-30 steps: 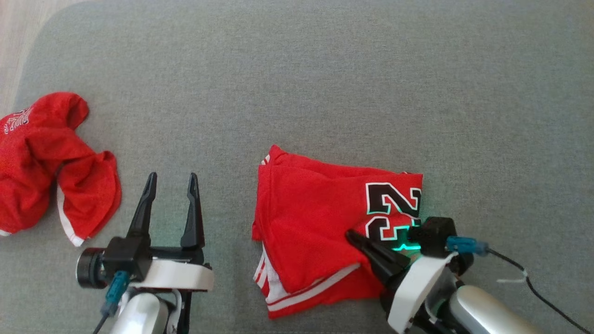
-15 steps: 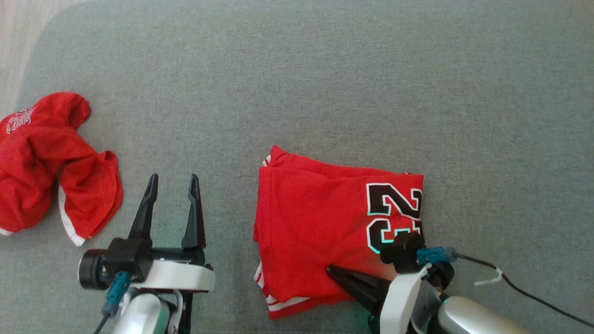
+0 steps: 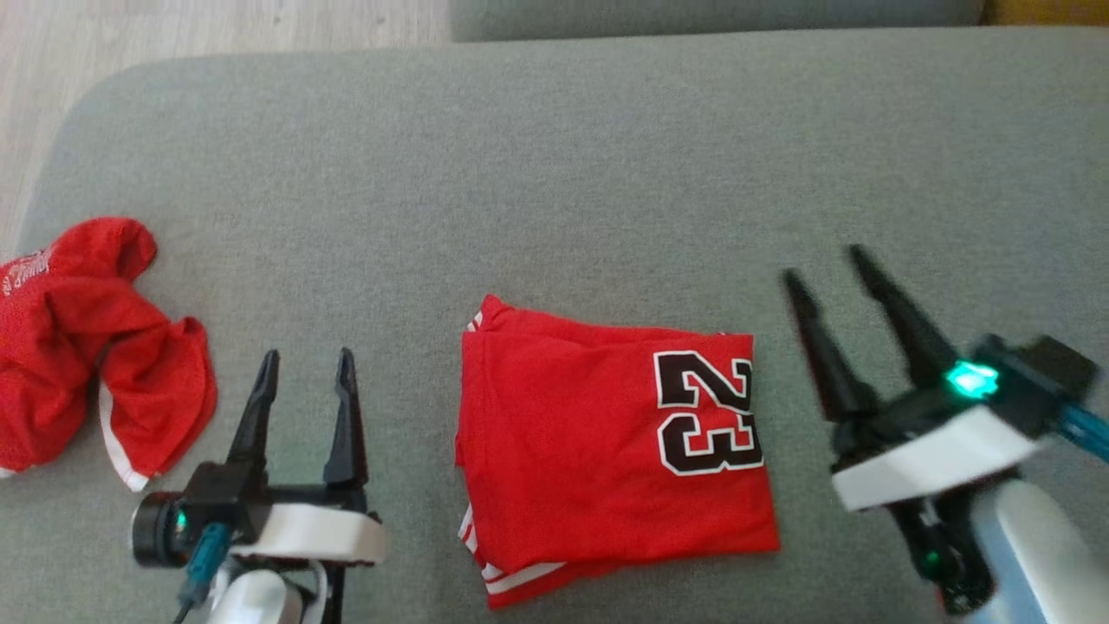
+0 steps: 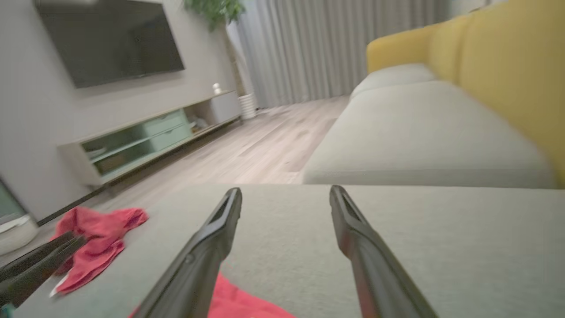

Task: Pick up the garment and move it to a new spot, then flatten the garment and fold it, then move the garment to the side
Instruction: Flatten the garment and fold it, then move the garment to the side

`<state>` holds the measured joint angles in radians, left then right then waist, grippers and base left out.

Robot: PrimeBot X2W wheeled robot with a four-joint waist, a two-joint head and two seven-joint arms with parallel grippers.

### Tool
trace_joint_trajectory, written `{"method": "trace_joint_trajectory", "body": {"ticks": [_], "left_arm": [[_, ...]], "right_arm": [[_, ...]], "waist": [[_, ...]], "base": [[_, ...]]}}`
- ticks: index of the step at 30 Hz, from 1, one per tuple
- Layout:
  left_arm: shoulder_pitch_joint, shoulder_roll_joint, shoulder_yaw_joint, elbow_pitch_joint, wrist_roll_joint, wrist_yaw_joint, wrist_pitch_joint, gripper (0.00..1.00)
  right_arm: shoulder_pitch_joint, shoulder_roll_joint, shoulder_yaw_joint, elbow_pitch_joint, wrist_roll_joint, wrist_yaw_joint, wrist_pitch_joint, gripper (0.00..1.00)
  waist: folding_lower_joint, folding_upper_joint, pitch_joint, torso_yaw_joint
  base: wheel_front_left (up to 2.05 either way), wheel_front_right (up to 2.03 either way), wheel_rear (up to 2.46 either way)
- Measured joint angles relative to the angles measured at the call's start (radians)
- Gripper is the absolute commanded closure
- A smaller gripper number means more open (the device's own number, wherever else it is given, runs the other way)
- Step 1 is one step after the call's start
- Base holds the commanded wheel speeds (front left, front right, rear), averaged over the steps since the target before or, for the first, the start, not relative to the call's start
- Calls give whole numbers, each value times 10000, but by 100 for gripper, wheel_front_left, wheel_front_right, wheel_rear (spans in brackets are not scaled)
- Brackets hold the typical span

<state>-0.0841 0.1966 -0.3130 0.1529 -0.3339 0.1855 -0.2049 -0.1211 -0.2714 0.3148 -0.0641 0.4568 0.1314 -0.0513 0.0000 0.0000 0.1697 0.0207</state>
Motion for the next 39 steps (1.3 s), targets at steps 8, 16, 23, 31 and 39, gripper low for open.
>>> {"method": "trace_joint_trajectory", "body": {"ticks": [8, 16, 23, 31, 39], "left_arm": [[432, 376, 221, -401, 2, 268, 334, 0], [1287, 734, 150, -769, 8, 345, 819, 0], [1940, 796, -96, -828, 8, 433, 1085, 0], [2156, 798, -150, -1012, 12, 612, 1338, 0], [2151, 817, -150, -924, 36, 608, 1243, 0]], "right_arm": [[1814, 1338, -2824, -928, -1768, 0, 6, 0], [3184, 1695, -2982, -1455, -2213, 0, 817, 0], [3988, 1795, -2963, -1703, -2311, 0, 1325, 0], [4047, 1875, -2968, -1931, -2520, 0, 1636, 0], [4054, 1937, -2970, -2165, -2562, 0, 1781, 0]], "waist": [[-1, 0, -595, -197], [-1, 0, -1293, -404], [-2, 0, -1774, -467], [0, 0, -1893, -410], [0, 0, -1891, -370]], "base": [[0, 0, 0], [0, 0, 0], [0, 0, 0], [0, 0, 0], [0, 0, 0]]}}
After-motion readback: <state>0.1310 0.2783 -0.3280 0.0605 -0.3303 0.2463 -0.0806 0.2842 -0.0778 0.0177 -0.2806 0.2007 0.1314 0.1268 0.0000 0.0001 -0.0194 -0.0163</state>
